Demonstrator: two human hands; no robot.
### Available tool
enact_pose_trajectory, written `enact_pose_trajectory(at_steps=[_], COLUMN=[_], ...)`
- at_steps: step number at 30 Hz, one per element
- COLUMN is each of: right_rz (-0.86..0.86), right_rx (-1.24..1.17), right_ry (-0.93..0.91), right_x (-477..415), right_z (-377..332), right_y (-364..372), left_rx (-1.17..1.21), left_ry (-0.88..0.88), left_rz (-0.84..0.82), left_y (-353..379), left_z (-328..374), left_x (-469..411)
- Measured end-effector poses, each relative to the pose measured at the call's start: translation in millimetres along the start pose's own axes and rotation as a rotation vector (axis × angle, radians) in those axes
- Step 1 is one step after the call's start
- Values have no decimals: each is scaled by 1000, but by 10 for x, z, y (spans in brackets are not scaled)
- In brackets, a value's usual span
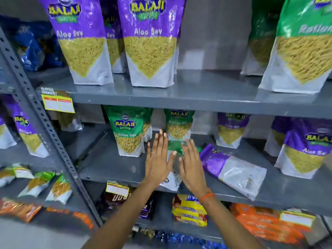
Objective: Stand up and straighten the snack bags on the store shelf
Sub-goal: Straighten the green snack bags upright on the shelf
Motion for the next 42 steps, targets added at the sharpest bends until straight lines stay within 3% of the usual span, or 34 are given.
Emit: enact_pose_trajectory(at_steps=[4,8,14,20,25,28,32,35,42], right_rz=[-394,-282,-248,-87,144,148,242,318,215], right_rx=[4,-45,-211,-515,-940,-951,-823,-834,-749], right_ry=[309,462,861,1031,1097,996,793,689,705], right_x=[49,-4,8,35,105,7,-372,-633,-781], right_z=[498,733,1150,1426,1505,1462,1440,1450,1652], right_y=[710,736,774,875,926,790,476,372,503], left_rx=[139,257,556,702,1121,1188,1271,1128,1135], left_ry=[-88,-38,-189,-506,-777,-697,-576,-502,-445], left_rz=[-527,-811,-920,-593,-429,-353,-97,-22,55], left_y=[918,1340,1526,1393,1383,1190,848,682,711], left_z=[-521,-642,-749,-1125,-1361,-1344,-1291,-1189,-1003], left_x=[-217,-326,-455,-691,-607,-634,-824,-934,-951])
Point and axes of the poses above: each hand's wrist, its own x-axis away from the middle knuckle, its own y-axis out of the palm, z = x × y, the point moved 9 cm from there along -x, towards the middle knuckle, and after that the axes turned 13 degrees about -z, right-handed, at the moved point
